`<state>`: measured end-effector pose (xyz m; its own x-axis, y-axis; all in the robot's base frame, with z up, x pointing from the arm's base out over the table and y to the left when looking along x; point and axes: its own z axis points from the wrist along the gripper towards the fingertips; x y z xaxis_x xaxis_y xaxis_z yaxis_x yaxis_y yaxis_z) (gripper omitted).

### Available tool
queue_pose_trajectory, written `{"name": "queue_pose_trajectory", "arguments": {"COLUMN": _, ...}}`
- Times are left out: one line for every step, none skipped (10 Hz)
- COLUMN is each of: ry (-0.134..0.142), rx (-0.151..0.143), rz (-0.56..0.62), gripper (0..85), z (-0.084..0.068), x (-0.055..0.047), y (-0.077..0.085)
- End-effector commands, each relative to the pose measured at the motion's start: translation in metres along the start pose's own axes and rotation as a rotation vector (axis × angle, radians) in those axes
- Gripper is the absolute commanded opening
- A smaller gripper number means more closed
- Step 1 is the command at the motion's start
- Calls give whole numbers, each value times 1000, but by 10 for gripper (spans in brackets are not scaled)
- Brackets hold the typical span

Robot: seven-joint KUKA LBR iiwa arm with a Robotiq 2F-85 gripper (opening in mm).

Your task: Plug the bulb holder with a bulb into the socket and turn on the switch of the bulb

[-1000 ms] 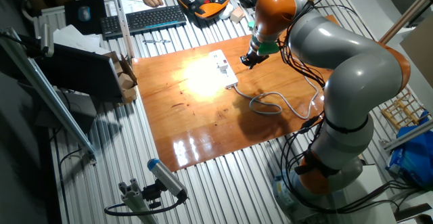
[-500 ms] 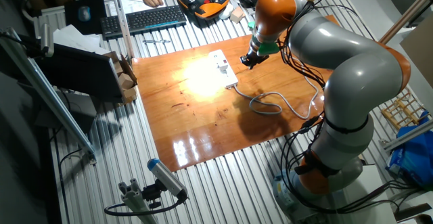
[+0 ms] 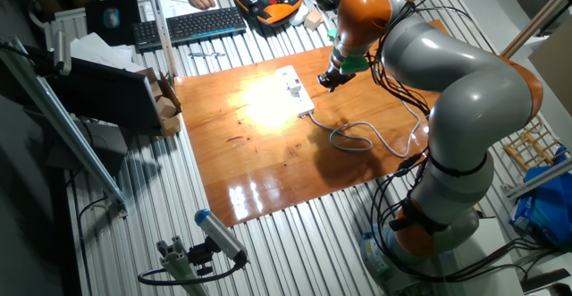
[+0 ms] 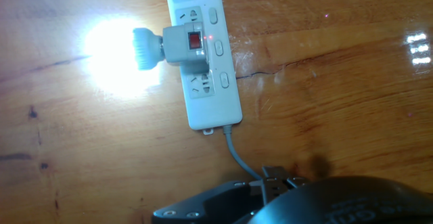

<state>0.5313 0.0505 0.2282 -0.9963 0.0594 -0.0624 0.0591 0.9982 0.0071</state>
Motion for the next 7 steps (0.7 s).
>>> {"name": "queue_pose_trajectory", "arguments": {"ry": -1, "rx": 0, "rz": 0, "gripper": 0, "z": 0, "x": 0, "y": 0}}
{"name": "queue_pose_trajectory", "arguments": {"ry": -2, "rx": 0, "rz": 2, "gripper": 0, "z": 0, "x": 0, "y": 0}}
{"name": "queue_pose_trajectory", "arguments": {"ry": -2, "rx": 2, "rz": 1, "gripper": 0, "z": 0, "x": 0, "y": 0}}
{"name": "queue_pose_trajectory", "arguments": {"ry": -2, "rx": 2, "rz": 1, "gripper": 0, "z": 0, "x": 0, "y": 0}}
{"name": "queue_pose_trajectory", "arguments": {"ry": -4, "rx": 1, "rz": 1, "gripper": 0, "z": 1, "x": 0, "y": 0}}
{"name": "queue_pose_trajectory", "arguments": {"ry": -4, "rx": 1, "rz": 3, "gripper": 0, "z": 1, "x": 0, "y": 0}}
{"name": "queue_pose_trajectory", "arguments": {"ry": -5, "rx": 1, "rz": 3, "gripper": 0, "z": 1, "x": 0, "y": 0}}
